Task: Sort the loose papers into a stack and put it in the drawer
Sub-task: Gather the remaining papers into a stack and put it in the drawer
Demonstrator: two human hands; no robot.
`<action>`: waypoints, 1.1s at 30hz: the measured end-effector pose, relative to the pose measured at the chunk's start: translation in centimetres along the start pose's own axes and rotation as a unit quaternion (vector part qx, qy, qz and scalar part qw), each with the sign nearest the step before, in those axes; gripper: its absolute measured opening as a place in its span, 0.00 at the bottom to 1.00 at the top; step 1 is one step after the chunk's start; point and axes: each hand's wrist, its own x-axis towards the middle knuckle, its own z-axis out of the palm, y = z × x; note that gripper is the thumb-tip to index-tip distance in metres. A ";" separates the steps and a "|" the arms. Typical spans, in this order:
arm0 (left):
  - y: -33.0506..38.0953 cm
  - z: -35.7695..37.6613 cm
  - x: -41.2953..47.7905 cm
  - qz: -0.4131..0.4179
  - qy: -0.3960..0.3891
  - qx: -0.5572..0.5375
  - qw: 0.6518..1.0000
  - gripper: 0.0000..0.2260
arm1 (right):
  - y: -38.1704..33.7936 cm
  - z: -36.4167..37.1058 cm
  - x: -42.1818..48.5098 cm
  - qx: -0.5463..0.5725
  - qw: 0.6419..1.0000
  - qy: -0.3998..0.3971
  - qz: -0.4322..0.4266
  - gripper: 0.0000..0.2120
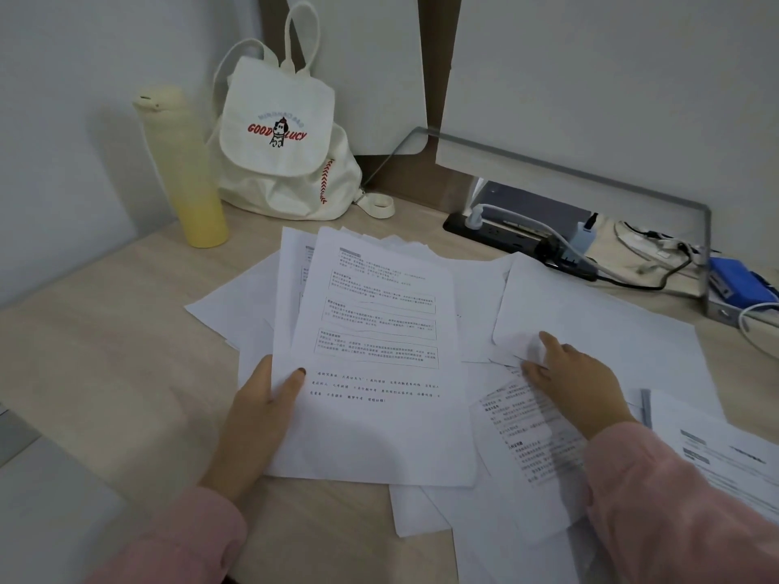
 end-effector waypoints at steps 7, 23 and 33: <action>-0.1 0.0 -0.3 0.019 0.005 -0.005 1.000 0.08 | 0.4 -0.1 -0.2 0.077 0.994 0.061 0.052 0.10; 0.0 0.0 -0.6 0.010 -0.001 -0.036 0.999 0.08 | -4.6 -13.3 -2.0 0.878 0.475 -0.004 -0.053 0.13; 0.0 0.0 -0.7 0.011 -0.003 -0.051 0.999 0.08 | -3.9 -7.0 -1.9 0.926 0.346 0.032 0.145 0.16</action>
